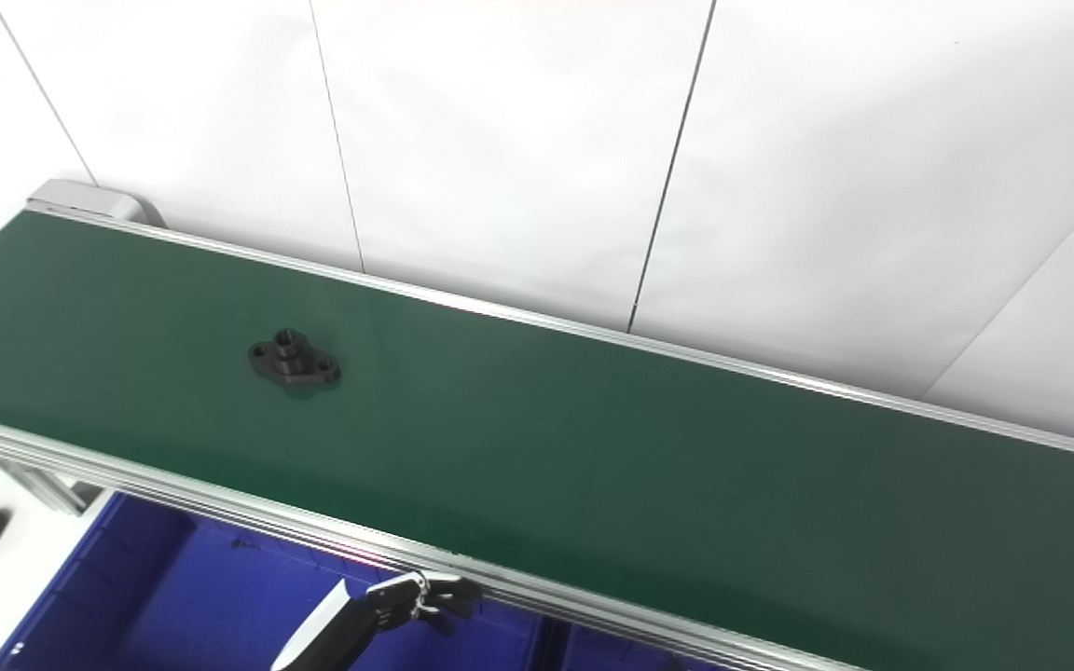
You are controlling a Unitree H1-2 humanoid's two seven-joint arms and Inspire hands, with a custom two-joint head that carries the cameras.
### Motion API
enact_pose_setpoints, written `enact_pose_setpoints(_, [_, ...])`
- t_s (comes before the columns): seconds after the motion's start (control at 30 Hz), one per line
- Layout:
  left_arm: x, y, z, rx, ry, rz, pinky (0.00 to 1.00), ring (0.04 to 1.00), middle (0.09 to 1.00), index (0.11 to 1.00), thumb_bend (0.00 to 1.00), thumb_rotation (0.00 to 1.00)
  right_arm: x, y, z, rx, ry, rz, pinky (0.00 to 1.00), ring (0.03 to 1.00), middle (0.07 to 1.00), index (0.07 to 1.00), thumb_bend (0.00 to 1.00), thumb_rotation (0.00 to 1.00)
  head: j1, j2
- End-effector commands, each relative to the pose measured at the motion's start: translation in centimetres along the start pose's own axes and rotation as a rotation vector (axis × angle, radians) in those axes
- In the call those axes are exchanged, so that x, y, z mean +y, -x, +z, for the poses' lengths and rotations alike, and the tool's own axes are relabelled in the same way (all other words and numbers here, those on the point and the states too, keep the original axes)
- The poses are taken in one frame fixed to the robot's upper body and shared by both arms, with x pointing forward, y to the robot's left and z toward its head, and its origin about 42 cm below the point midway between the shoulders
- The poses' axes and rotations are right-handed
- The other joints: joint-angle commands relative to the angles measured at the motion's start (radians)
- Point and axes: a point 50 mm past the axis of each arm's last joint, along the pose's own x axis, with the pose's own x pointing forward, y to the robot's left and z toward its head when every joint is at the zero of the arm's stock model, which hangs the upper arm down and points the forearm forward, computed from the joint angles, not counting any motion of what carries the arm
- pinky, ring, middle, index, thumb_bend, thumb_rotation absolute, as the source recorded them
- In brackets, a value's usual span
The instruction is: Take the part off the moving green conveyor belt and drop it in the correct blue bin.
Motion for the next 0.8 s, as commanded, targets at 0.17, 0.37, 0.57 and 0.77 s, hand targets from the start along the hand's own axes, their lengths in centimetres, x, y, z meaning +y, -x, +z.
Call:
enact_pose_setpoints(0.17, [-0.4,-0.5,0.5,-0.063,-0.033,0.073,0.51,0.581,0.630,0.641,0.80,0.07,-0.4,0.0,0.5,-0.027,-0.013,-0.001,0.72,0.819,0.895,0.945,0.49,0.36,0.010,0.001])
enact_pose_setpoints(0.37, [-0.8,-0.5,0.0,-0.055,-0.038,0.061,0.52,0.598,0.648,0.645,0.83,0.04,-1.1,-0.3,1.3,-0.063,-0.019,-0.015,0.80,0.830,0.896,0.944,0.47,0.37,0.031,-0.001])
enact_pose_setpoints(0.57, [-1.1,-0.6,-0.4,-0.051,-0.041,0.066,0.52,0.603,0.653,0.649,0.84,0.00,-2.1,-1.2,2.6,-0.132,-0.033,-0.046,0.94,0.879,0.913,0.962,0.45,0.46,0.049,-0.007])
enact_pose_setpoints(0.77, [-1.6,-0.7,-0.7,-0.059,-0.057,0.045,0.53,0.616,0.667,0.661,0.85,0.00,-3.7,-2.7,3.3,-0.203,-0.001,-0.070,0.99,0.907,0.930,0.991,0.41,0.50,0.103,-0.041])
